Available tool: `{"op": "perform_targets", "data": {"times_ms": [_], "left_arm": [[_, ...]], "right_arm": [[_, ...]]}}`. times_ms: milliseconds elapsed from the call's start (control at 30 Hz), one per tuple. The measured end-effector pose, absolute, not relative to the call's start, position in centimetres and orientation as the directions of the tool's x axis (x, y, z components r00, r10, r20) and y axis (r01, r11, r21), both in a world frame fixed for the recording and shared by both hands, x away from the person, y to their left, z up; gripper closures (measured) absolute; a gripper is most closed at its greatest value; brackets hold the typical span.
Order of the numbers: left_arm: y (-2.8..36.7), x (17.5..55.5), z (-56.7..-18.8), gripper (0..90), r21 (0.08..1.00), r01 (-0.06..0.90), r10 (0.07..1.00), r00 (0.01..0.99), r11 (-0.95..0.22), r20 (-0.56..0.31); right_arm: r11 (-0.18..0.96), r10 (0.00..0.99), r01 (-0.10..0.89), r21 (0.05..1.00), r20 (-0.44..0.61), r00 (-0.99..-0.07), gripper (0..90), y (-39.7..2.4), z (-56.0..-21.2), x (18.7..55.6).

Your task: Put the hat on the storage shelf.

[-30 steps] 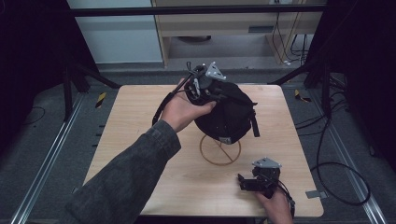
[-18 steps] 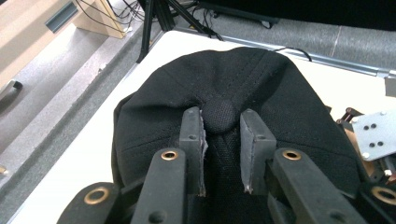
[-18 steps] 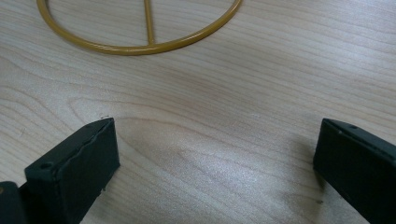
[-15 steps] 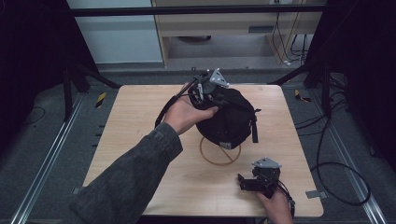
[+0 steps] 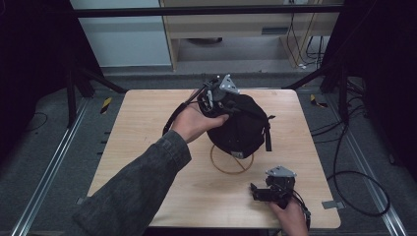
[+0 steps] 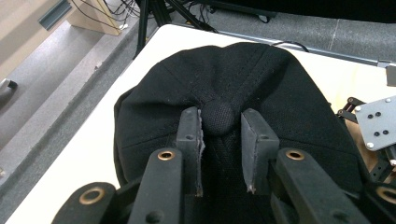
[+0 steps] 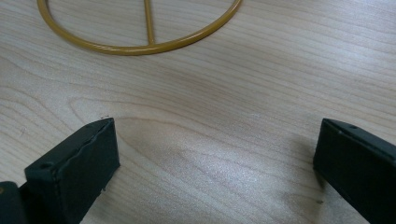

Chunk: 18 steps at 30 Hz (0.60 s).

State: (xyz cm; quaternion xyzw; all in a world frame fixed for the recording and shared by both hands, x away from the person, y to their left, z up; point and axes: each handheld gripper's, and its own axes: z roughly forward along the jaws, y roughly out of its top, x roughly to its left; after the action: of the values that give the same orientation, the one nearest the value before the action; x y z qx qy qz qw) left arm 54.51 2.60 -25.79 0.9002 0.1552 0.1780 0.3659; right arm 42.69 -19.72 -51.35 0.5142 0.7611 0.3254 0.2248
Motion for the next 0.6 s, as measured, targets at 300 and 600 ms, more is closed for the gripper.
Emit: {"op": "perform_targets", "data": {"times_ms": [300, 600], "left_arm": [[2.74, 54.51, -26.02, 70.0, 0.718, 0.148, 0.409, 0.889, -0.68, 0.204], [2.97, 54.54, -26.29, 67.3, 0.719, 0.152, 0.415, 0.887, -0.679, 0.204]], "right_arm": [[0.26, 0.929, 0.636, 0.727, -0.008, -0.371, 0.4, -19.72, -51.35, 42.69], [0.26, 0.929, 0.636, 0.727, -0.007, -0.371, 0.4, -19.72, -51.35, 42.69]]}}
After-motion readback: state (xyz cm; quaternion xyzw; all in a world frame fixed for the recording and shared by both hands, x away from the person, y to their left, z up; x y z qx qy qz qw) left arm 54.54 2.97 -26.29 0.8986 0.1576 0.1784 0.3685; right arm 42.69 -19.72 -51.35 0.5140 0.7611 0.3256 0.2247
